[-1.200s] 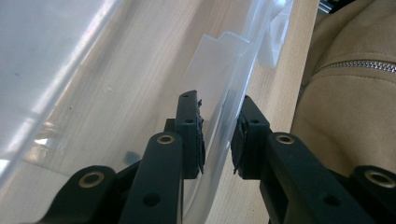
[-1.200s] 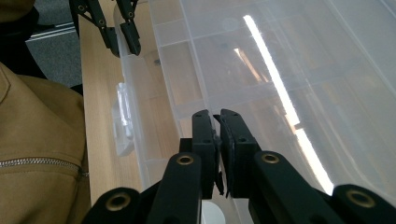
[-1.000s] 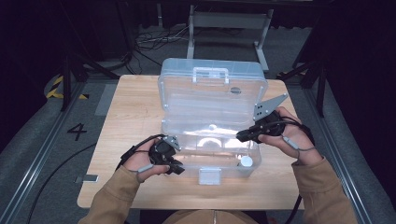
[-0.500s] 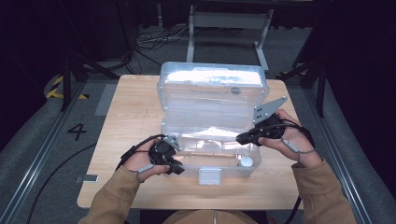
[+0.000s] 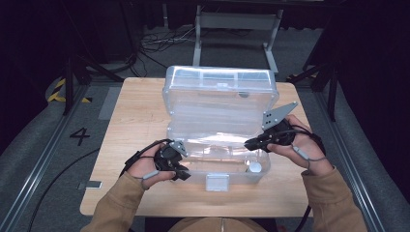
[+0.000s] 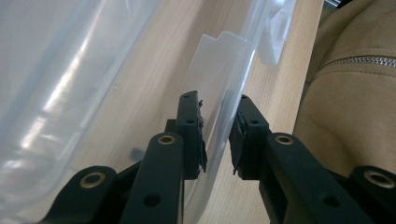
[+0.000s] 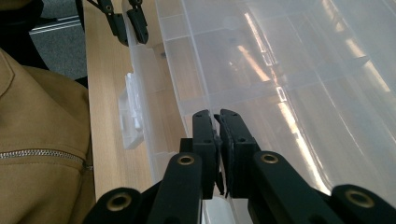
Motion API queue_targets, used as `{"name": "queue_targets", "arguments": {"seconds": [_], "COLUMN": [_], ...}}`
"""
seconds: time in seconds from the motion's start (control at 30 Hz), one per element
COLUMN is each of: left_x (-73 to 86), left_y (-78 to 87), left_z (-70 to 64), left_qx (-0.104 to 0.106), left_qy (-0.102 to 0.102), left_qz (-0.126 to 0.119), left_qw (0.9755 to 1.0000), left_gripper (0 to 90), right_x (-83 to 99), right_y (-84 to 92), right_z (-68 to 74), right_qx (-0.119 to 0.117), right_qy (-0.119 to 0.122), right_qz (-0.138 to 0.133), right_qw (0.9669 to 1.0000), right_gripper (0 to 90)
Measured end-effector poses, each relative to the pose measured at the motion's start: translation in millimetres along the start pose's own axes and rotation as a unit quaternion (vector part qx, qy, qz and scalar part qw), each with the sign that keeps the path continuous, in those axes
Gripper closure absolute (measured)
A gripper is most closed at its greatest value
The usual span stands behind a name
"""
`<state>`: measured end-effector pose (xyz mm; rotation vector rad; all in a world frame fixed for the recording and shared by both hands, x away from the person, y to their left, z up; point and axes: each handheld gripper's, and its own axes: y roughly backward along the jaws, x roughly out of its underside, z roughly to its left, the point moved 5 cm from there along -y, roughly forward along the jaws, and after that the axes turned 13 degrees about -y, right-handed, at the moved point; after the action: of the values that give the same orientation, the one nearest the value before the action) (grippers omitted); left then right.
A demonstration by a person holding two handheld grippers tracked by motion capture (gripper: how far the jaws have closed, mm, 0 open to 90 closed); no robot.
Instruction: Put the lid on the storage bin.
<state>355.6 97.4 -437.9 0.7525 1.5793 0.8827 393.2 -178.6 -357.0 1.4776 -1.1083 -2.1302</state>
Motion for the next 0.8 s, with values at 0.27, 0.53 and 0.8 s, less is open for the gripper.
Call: {"name": "queue_targets", "arguments": {"seconds": [0.27, 0.53, 0.8], "left_x": [0.4, 0.8, -4.5], "left_y": [37.1, 62.6, 84.5], "left_z": [-0.8, 0.0, 3.8], "left_qx": [-0.008, -0.041, -0.062], "left_qy": [0.018, 0.034, 0.041], "left_qz": [-0.087, -0.134, -0.193], "left_qw": [0.9960, 0.9896, 0.9784], "left_gripper": [75.8, 79.7, 84.9], "right_x": [-0.3, -0.3, 0.2], "right_y": [0.0, 0.3, -0.1], "right_z": [0.4, 0.9, 1.9], "right_qx": [0.004, 0.009, 0.011], "right_qy": [0.002, 0.005, 0.005], "right_qz": [-0.001, 0.000, -0.003], "right_qw": [1.0000, 0.9999, 0.9999], "right_gripper": [85.6, 85.5, 85.4]}}
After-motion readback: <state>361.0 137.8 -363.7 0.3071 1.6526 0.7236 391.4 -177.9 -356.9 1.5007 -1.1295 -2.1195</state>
